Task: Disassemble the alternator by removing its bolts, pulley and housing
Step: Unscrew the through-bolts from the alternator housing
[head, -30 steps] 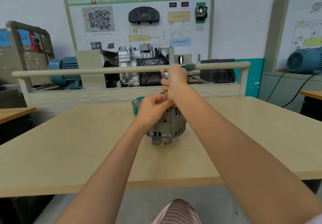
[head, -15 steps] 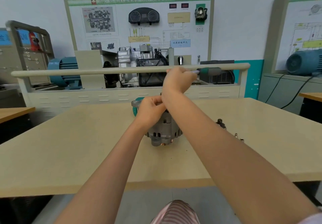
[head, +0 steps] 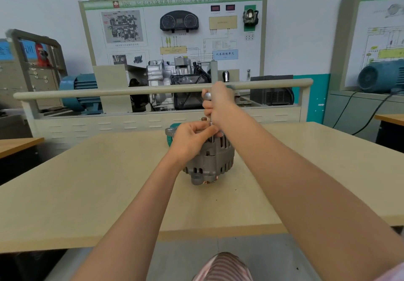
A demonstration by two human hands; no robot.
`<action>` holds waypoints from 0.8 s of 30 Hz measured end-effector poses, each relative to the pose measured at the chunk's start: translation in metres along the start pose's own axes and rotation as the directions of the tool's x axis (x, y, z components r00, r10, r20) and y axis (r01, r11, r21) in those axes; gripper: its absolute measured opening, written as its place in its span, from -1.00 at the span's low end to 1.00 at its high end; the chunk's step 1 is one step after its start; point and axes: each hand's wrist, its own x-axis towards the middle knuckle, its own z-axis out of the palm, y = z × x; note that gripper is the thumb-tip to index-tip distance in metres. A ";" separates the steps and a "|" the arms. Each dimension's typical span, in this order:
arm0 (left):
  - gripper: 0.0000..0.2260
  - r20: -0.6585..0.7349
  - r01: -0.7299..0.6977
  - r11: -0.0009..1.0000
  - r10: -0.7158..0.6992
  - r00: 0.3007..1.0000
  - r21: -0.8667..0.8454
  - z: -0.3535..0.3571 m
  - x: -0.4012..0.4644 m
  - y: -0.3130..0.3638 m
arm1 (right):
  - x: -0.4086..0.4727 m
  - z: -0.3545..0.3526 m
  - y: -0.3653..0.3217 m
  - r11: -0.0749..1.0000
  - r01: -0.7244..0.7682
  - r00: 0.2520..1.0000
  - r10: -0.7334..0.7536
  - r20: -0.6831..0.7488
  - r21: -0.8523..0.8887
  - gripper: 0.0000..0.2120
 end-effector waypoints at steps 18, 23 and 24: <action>-0.74 -0.022 0.001 1.000 0.000 1.000 0.026 0.001 -0.001 0.001 | -0.006 0.003 0.008 0.983 0.185 0.967 -0.185 -0.174 -0.018 -0.88; -0.73 -0.053 0.001 0.999 0.001 0.999 0.039 0.001 -0.002 0.000 | -0.003 0.012 0.011 0.972 0.219 0.949 -0.232 -0.212 -0.085 -0.93; -0.79 -0.043 -0.003 1.000 0.004 0.999 0.025 0.001 -0.002 0.001 | 0.001 0.010 0.006 0.989 0.121 0.984 -0.132 -0.124 -0.089 -0.91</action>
